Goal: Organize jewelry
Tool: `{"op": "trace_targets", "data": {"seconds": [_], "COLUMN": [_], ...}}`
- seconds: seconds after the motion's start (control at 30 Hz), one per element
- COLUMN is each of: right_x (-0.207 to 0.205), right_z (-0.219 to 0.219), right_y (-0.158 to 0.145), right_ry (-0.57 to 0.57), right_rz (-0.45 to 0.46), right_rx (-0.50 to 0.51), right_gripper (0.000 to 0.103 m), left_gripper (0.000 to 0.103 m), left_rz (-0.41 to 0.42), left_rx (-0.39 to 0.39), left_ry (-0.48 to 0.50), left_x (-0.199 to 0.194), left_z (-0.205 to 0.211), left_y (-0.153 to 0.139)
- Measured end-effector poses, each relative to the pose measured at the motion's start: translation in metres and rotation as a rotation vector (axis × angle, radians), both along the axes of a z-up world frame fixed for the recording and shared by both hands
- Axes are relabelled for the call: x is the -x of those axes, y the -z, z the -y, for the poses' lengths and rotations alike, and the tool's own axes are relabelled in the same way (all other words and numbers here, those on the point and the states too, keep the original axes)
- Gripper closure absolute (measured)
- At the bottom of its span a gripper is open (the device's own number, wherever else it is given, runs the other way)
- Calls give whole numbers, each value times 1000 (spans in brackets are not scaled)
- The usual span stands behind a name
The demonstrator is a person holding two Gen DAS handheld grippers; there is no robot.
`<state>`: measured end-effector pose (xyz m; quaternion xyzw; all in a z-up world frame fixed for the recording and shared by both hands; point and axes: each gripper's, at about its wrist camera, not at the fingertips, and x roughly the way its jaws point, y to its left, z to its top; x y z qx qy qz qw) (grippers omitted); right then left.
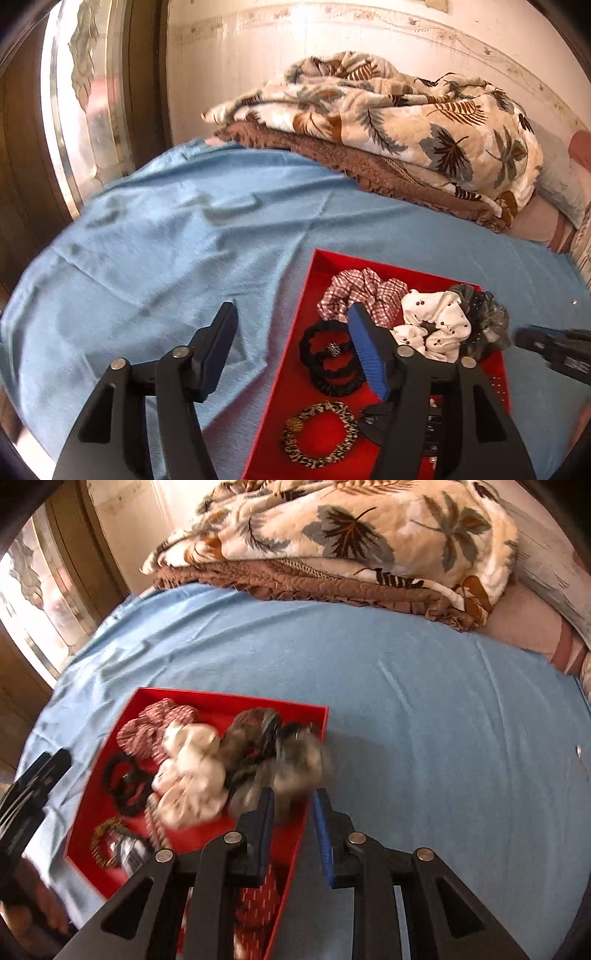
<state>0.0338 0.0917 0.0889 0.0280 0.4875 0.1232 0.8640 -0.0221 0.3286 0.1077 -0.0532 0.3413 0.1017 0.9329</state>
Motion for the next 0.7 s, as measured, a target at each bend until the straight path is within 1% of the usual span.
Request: {"op": "trace_targets", "data": {"seconds": [0.03,0.07,0.13,0.17,0.2,0.23,0.27,0.37,0.43,0.53,0.57,0.63,0.7], "right_x": [12,19,40,54,65,74,82,112,127,144,148,156,161], "right_z": [7,11,22,28,33,36,39,49,53,58,60,65,71], "right_y": [-4,-7,-12,-14,-16,-16,-17,-19,-21,-23,-23,-24,-25], "right_ry": [4,8,22,29,36,39,41,51,54,52,51,53,60], "right_rz": [12,23,53,71,87,101,113,159,190,239,248,252,255], "right_rx": [-15,-23,-32,-24,-8,7,20,61,85,115,113,91,74], "right_gripper": [68,65,60,58,55,51,49,44,42,37,36,33,32], "left_gripper": [34,30,27,24,21,15,10,2,0,0,0,0,0], "left_rz": [10,25,63,80,106,126,159,266,302,299,301,295,280], "left_rx": [-16,-39,-95,-117,-142,-157,-176,-217,-229,-269,-274,-251,-228], "left_ry": [-6,-17,-49,-58,-70,-79,-94,-136,-138,-141,-128,-83,-62], "left_x": [2,4,12,16,22,25,33,61,75,100,110,128,141], "left_z": [0,2,6,8,12,14,18,32,41,62,70,85,99], "left_y": [-2,-4,-10,-13,-17,-20,-24,-40,-47,-54,-57,-65,-70]}}
